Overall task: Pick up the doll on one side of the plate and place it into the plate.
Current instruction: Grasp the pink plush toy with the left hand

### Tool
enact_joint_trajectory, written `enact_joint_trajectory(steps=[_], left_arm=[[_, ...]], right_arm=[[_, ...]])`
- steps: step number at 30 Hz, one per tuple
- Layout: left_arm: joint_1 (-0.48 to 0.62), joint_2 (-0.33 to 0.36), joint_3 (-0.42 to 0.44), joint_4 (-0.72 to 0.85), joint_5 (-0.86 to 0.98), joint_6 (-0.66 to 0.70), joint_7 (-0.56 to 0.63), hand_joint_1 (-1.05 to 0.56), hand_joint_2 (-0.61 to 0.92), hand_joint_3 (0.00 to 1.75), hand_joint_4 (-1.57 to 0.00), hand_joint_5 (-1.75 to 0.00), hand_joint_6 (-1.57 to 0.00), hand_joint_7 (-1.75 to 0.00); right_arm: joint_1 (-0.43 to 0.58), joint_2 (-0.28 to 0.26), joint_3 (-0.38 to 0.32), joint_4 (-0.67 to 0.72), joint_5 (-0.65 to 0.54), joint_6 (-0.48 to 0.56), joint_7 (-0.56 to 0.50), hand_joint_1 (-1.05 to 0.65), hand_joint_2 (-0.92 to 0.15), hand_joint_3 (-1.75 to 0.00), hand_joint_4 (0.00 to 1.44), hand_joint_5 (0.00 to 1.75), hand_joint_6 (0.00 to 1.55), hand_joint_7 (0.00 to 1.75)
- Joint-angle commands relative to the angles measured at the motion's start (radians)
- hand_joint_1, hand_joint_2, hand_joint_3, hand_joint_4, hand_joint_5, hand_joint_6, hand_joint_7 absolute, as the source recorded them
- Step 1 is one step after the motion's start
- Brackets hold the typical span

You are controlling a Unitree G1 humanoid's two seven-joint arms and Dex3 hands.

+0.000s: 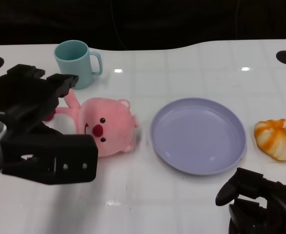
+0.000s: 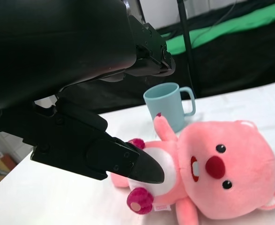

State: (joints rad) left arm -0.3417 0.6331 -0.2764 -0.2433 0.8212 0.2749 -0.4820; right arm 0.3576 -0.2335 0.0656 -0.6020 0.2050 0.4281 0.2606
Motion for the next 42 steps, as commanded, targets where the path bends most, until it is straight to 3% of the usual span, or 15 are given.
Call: enact_joint_trajectory(steps=[1,27,39,42], left_arm=[[-0.051,-0.011,-0.021,0.076,0.001,-0.004,-0.041,-0.68,0.86,0.00,0.00,-0.23,-0.19,0.00],[-0.298,-0.214,-0.211,0.748,0.036,-0.078,0.119,-0.68,0.86,0.00,-0.06,-0.15,-0.21,-0.01],[-0.400,-0.304,-0.253,1.148,0.002,-0.174,0.302,-0.65,0.87,0.00,-0.11,-0.14,-0.23,-0.01],[-0.408,-0.326,-0.270,1.227,0.006,-0.207,0.403,-0.54,0.86,0.00,-0.24,-0.15,-0.33,-0.02]], right_arm=[[0.004,-0.008,-0.013,-0.014,0.001,0.001,-0.003,-0.07,-0.72,-1.07,0.66,1.75,0.49,1.55],[0.023,-0.004,-0.016,-0.036,0.009,0.012,-0.004,-0.10,-0.71,-1.07,0.66,1.75,0.51,1.54],[0.028,-0.011,-0.017,-0.040,0.005,0.008,0.001,-0.10,-0.70,-1.08,0.66,1.75,0.51,1.53],[0.030,-0.011,-0.017,-0.044,0.006,0.013,0.000,-0.10,-0.69,-1.09,0.66,1.75,0.51,1.53]])
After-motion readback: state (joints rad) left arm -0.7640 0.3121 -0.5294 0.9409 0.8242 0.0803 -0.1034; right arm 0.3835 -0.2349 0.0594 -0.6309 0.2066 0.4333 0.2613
